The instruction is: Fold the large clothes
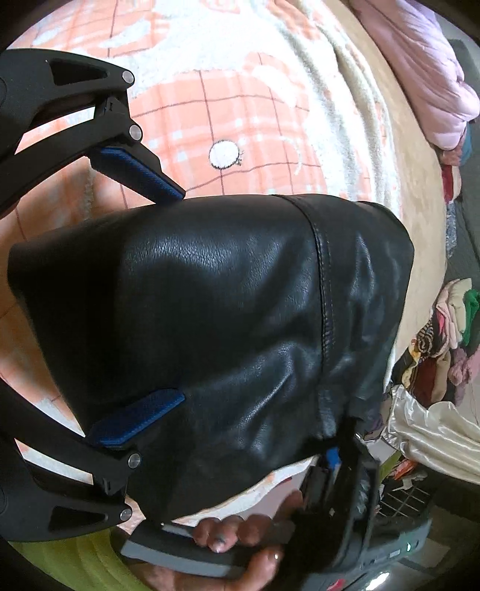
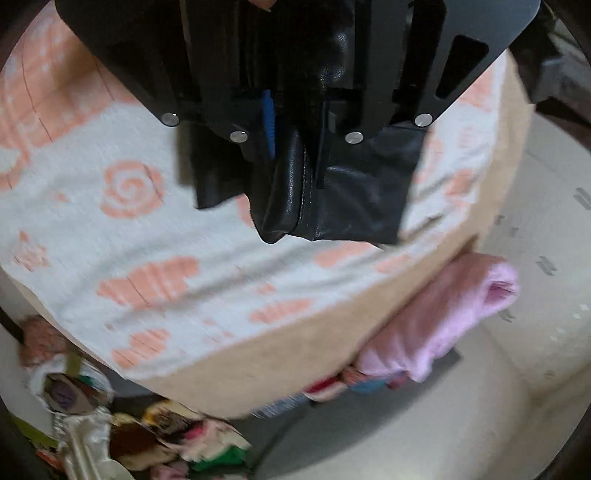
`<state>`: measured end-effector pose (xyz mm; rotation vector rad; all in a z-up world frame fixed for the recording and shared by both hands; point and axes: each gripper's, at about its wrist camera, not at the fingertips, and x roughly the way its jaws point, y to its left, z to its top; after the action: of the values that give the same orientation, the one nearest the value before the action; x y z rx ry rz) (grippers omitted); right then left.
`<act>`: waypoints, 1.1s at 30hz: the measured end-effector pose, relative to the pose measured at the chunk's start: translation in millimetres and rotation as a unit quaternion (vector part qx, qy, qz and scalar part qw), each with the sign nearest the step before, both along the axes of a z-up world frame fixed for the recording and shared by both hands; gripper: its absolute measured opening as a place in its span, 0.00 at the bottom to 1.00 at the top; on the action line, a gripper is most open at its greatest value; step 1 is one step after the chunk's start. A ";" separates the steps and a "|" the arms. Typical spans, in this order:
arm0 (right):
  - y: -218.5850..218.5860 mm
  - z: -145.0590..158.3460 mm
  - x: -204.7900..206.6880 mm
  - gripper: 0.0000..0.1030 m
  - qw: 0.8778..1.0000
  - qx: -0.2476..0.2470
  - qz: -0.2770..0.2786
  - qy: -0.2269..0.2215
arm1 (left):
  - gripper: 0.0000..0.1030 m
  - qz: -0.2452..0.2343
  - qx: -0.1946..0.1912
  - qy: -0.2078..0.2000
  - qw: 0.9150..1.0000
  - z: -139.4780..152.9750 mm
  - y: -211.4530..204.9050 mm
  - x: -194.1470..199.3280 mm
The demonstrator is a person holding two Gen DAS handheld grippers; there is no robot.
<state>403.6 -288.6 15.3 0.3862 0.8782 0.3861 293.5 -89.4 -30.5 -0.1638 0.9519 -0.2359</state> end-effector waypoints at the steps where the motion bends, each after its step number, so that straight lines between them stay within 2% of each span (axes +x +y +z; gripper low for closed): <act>1: -3.6 3.5 -1.4 0.15 1.000 0.022 0.007 -0.009 | 0.91 0.001 -0.006 -0.001 1.000 1.0 1.7 -0.4; 2: -8.9 5.2 -1.3 0.15 0.999 0.046 0.012 -0.017 | 0.91 0.001 -0.012 -0.003 1.000 1.8 3.0 -0.6; 4: -14.7 -1.8 2.4 0.15 0.999 0.041 0.006 -0.013 | 0.91 -0.005 -0.018 -0.004 1.000 2.0 1.1 -0.3; 6: -18.4 -14.3 7.3 0.15 0.999 0.037 -0.003 0.006 | 0.91 -0.013 0.004 0.000 1.000 -0.7 -7.5 1.7; 10: -32.5 -39.0 7.7 0.16 0.999 0.043 -0.018 0.026 | 0.91 -0.023 0.022 -0.007 0.999 -4.2 -17.2 1.5; 13: -36.1 -48.7 6.2 0.17 0.998 0.034 -0.027 0.035 | 0.91 -0.027 0.029 -0.010 0.999 -7.2 -21.9 -0.9; 17: -30.8 -58.2 4.3 0.21 0.998 -0.005 -0.035 0.042 | 0.91 -0.026 0.027 -0.006 0.999 -11.8 -23.7 0.5; 20: -26.7 -49.8 -1.2 0.36 0.998 -0.021 -0.030 0.043 | 0.91 -0.022 0.023 -0.003 0.999 -12.7 -20.8 -2.6; 22: -30.7 -40.3 -11.0 0.69 0.999 0.002 -0.026 0.046 | 0.91 -0.021 0.016 -0.002 1.000 -12.3 -18.3 -1.9; 25: -32.4 -26.0 -31.9 0.90 0.999 0.014 -0.014 0.029 | 0.91 -0.022 0.007 -0.002 1.000 -12.1 -16.2 -1.6; 28: -31.1 -21.9 -51.2 0.94 0.999 0.014 0.009 0.043 | 0.91 -0.023 0.002 -0.003 1.000 -11.9 -13.2 -1.8; 33: -39.7 -48.1 -65.6 0.95 0.990 0.079 0.039 0.112 | 0.91 -0.025 -0.020 0.007 0.999 -12.5 -0.4 -0.9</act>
<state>338.0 -328.2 -32.9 0.5499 1.0873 0.4927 292.7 -89.8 -42.9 -0.1784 0.9656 -0.2996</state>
